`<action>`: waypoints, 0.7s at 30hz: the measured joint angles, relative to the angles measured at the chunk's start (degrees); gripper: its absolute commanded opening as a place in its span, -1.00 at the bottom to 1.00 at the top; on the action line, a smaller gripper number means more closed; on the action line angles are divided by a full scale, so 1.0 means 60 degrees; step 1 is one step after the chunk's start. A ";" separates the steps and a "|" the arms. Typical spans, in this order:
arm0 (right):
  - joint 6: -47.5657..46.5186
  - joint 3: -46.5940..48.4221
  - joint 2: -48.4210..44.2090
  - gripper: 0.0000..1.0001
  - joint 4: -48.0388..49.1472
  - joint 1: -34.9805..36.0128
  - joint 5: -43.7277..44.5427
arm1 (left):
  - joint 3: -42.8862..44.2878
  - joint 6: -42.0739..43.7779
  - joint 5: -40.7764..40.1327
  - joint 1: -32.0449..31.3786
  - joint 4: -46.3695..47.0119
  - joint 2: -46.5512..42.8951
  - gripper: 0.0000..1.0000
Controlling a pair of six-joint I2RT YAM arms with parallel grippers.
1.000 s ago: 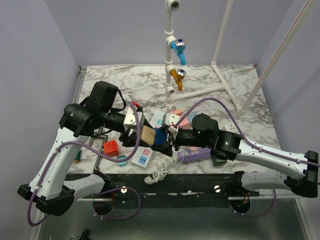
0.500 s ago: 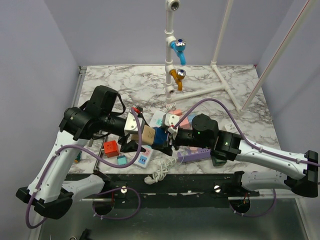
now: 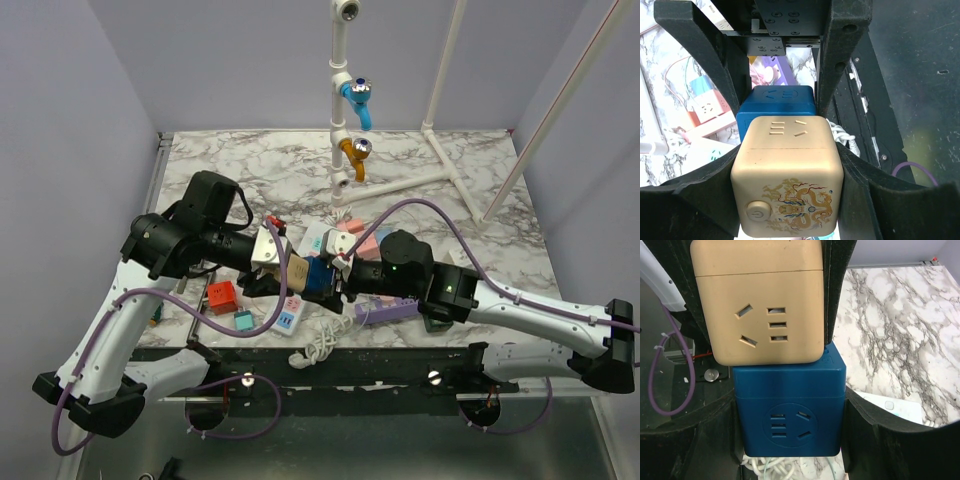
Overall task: Pull the plug off the socket
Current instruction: Remove the plug from the socket.
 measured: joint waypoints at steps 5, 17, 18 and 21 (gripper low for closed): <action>0.0087 -0.0794 -0.0098 -0.99 0.1038 0.0047 0.0306 | 0.0007 0.0237 -0.0197 -0.0036 -0.0353 0.0109 -1.00; 0.0477 -0.3085 -0.1027 -0.99 0.4186 0.0288 0.1140 | 0.0208 0.0568 -0.0273 -0.0310 -0.0455 0.0437 -1.00; 0.0499 -0.3085 -0.1027 -0.99 0.4204 0.0291 0.1158 | 0.0226 0.0579 -0.0277 -0.0310 -0.0463 0.0437 -1.00; 0.0506 -0.3064 -0.1013 -0.99 0.4204 0.0302 0.1220 | 0.0342 0.0605 -0.0288 -0.0310 -0.0517 0.0474 -1.00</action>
